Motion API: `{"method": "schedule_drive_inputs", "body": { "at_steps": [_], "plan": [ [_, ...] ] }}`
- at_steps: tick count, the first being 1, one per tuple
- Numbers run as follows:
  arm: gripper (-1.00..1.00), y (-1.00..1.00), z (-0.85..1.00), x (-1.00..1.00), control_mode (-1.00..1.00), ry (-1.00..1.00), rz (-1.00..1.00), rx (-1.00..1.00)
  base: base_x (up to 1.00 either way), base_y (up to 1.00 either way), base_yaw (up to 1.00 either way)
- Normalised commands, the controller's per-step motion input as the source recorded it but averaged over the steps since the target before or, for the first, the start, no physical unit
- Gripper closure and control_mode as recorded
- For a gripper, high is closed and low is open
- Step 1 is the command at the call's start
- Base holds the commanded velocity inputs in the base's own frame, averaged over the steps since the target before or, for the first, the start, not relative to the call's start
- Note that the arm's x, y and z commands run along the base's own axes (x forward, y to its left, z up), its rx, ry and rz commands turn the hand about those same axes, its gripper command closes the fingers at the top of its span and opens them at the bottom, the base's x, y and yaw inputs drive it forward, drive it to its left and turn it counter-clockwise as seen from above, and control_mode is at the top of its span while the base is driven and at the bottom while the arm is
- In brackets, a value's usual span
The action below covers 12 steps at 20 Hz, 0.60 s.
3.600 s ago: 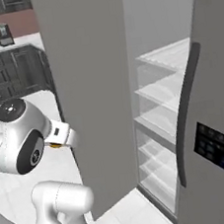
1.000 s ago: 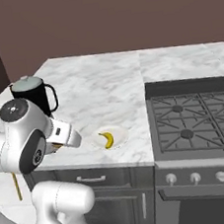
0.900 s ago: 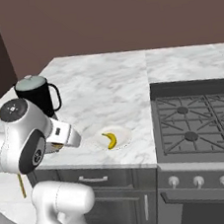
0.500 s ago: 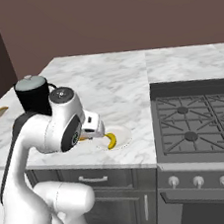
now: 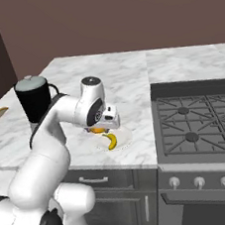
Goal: Pick the orange and banana from the fridge and place them on the plate next to the blender to make a fruit smoothie.
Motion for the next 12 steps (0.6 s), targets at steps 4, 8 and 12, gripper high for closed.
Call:
{"method": "schedule_drive_inputs", "body": {
  "at_steps": [4,8,12],
  "plan": [
    [1.00,-0.29,-0.83,1.00,-1.00,0.03,0.06,0.00,0.00,0.00,0.00],
    [1.00,-0.22,-0.71,1.00,-1.00,0.07,0.05,0.00,0.00,0.00,0.00],
    [1.00,-0.19,-0.54,0.84,-1.00,0.06,0.04,0.00,0.00,0.00,0.00]
  ]
}}
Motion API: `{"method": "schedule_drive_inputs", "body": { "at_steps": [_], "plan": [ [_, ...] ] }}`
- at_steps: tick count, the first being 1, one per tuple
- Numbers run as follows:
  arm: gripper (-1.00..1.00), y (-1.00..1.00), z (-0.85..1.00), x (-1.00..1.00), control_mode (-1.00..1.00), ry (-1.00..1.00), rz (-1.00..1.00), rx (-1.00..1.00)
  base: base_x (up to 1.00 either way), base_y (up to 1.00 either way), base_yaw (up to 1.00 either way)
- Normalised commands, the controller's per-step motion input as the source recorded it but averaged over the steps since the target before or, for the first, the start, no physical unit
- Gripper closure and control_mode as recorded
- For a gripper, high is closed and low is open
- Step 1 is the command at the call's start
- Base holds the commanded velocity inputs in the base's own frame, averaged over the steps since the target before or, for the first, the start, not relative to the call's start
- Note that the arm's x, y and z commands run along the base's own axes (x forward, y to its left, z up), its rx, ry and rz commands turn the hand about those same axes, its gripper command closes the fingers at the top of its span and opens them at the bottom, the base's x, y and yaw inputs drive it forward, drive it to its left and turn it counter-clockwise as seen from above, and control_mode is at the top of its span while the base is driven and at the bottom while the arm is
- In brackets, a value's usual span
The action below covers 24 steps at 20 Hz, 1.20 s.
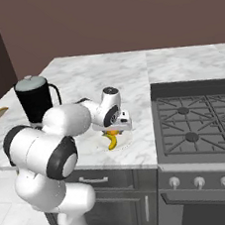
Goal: Pick the orange and banana from the fridge and place them on the plate next to the blender to make a fruit smoothie.
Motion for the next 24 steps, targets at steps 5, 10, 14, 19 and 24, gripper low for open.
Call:
{"method": "schedule_drive_inputs", "body": {
  "at_steps": [5,10,14,19,24],
  "plan": [
    [1.00,-0.09,-0.44,0.50,-1.00,0.02,0.06,0.00,0.00,0.00,0.00],
    [1.00,0.00,-0.46,0.35,-1.00,0.01,0.07,0.00,0.00,0.00,0.00],
    [1.00,-0.01,-0.39,0.15,-1.00,0.00,0.09,0.00,0.00,0.00,0.00],
    [1.00,-0.02,-0.19,0.12,-1.00,0.00,0.09,0.00,0.00,0.00,0.00],
    [-1.00,0.05,-0.23,-0.30,-1.00,0.00,0.07,-0.02,0.00,0.00,0.00]
  ]
}}
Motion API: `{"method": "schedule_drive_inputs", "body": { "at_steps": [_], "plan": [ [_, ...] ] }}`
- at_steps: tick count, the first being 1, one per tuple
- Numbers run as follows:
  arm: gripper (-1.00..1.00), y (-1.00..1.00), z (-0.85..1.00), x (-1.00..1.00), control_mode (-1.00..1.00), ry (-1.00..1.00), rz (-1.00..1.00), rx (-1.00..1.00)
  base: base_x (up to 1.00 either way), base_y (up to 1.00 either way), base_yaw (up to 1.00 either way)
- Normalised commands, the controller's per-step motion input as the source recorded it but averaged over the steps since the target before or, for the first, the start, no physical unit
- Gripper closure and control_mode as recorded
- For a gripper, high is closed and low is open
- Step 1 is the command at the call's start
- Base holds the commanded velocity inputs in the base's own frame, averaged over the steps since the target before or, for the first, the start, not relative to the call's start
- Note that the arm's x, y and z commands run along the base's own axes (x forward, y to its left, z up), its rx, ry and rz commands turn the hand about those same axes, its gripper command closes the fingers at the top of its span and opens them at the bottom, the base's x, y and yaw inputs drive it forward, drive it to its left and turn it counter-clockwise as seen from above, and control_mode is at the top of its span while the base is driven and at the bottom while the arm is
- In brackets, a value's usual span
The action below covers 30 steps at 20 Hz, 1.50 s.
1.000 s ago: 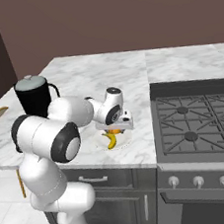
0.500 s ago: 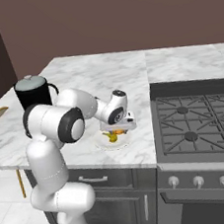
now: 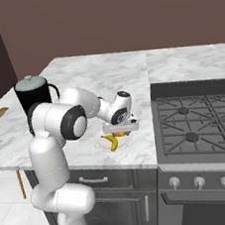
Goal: Pick the orange and banana from the fridge and place them on the plate next to the blender to make a fruit smoothie.
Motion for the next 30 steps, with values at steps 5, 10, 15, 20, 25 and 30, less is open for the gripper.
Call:
{"method": "schedule_drive_inputs", "body": {
  "at_steps": [5,10,15,20,25,30],
  "plan": [
    [-1.00,0.05,0.00,-0.22,-1.00,-0.06,0.04,0.00,0.00,0.00,0.00],
    [-1.00,0.00,0.43,-0.17,-1.00,-0.14,0.04,-0.01,0.00,0.00,0.00],
    [-1.00,0.03,0.80,-0.49,-1.00,-0.22,0.00,-0.04,0.00,0.00,0.00],
    [-1.00,0.25,0.39,-0.93,-1.00,-0.27,0.00,-0.02,0.00,0.00,0.00],
    [-1.00,0.61,0.06,-1.00,-1.00,-0.13,-0.09,0.00,0.00,0.00,0.00],
    [-1.00,0.76,0.11,-0.98,-1.00,-0.01,-0.21,0.00,0.00,0.00,0.00]
  ]
}}
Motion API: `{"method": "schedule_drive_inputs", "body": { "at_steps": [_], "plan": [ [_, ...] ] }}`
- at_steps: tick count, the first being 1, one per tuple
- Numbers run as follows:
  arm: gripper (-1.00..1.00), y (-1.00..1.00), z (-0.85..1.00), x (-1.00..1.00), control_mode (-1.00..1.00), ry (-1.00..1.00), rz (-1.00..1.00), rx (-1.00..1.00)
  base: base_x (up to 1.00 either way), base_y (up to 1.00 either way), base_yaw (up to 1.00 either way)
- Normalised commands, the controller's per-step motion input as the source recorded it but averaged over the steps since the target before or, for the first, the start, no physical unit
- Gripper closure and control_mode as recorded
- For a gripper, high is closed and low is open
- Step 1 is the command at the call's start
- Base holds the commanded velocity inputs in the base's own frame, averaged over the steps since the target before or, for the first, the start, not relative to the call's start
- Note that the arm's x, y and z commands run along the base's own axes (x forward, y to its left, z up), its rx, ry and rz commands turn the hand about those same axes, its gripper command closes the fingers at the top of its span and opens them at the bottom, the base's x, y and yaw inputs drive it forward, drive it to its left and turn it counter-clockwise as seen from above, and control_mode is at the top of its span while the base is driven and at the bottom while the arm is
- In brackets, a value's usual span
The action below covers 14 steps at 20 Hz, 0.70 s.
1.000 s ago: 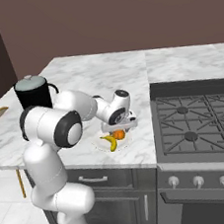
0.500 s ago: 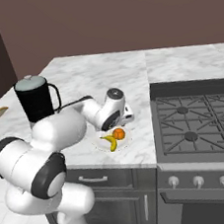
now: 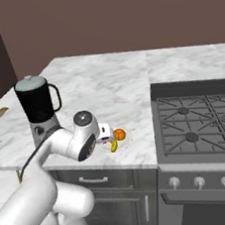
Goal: Pick the orange and banana from the fridge and place them on the plate next to the blender to make a fruit smoothie.
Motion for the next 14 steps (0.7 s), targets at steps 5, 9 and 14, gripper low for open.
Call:
{"method": "schedule_drive_inputs", "body": {
  "at_steps": [5,9,14],
  "plan": [
    [-1.00,0.30,0.60,-0.59,-1.00,0.00,-0.14,0.00,0.00,0.00,0.00],
    [-1.00,0.02,0.78,-0.45,-1.00,-0.03,-0.02,0.00,0.00,0.00,0.00],
    [-1.00,0.43,0.54,-0.44,-1.00,-0.02,-0.09,-0.04,0.00,0.00,0.00]
  ]
}}
